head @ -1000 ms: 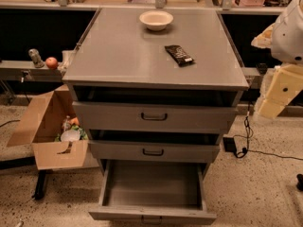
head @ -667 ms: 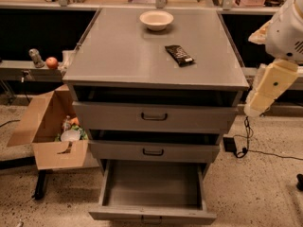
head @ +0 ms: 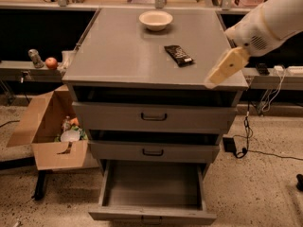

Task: Place rxbar chocolate into bottom drawer

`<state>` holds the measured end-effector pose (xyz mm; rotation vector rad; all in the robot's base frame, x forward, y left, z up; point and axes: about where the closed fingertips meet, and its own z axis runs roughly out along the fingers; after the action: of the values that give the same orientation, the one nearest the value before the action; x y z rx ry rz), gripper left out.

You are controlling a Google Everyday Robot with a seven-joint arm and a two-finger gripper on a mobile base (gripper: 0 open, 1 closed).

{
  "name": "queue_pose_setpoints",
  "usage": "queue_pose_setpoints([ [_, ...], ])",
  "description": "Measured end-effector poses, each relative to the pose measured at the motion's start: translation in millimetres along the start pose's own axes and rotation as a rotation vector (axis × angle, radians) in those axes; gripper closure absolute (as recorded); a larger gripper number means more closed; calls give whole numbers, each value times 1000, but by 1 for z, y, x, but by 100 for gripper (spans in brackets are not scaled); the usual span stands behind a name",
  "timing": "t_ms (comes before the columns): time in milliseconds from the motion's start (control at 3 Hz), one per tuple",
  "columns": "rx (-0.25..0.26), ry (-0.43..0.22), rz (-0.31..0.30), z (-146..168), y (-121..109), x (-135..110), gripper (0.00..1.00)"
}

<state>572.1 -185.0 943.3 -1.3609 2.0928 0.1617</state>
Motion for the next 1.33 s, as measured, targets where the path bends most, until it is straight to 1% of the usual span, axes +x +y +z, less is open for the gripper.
queue_pose_setpoints([
  [333,-32,-114,79,53,-25,-15,0],
  [667,-32,-114,79,53,-25,-15,0],
  [1000,-20,-124,96,60,-32,-14,0],
  [1333,25,-178,148,82,-71,-12,0],
])
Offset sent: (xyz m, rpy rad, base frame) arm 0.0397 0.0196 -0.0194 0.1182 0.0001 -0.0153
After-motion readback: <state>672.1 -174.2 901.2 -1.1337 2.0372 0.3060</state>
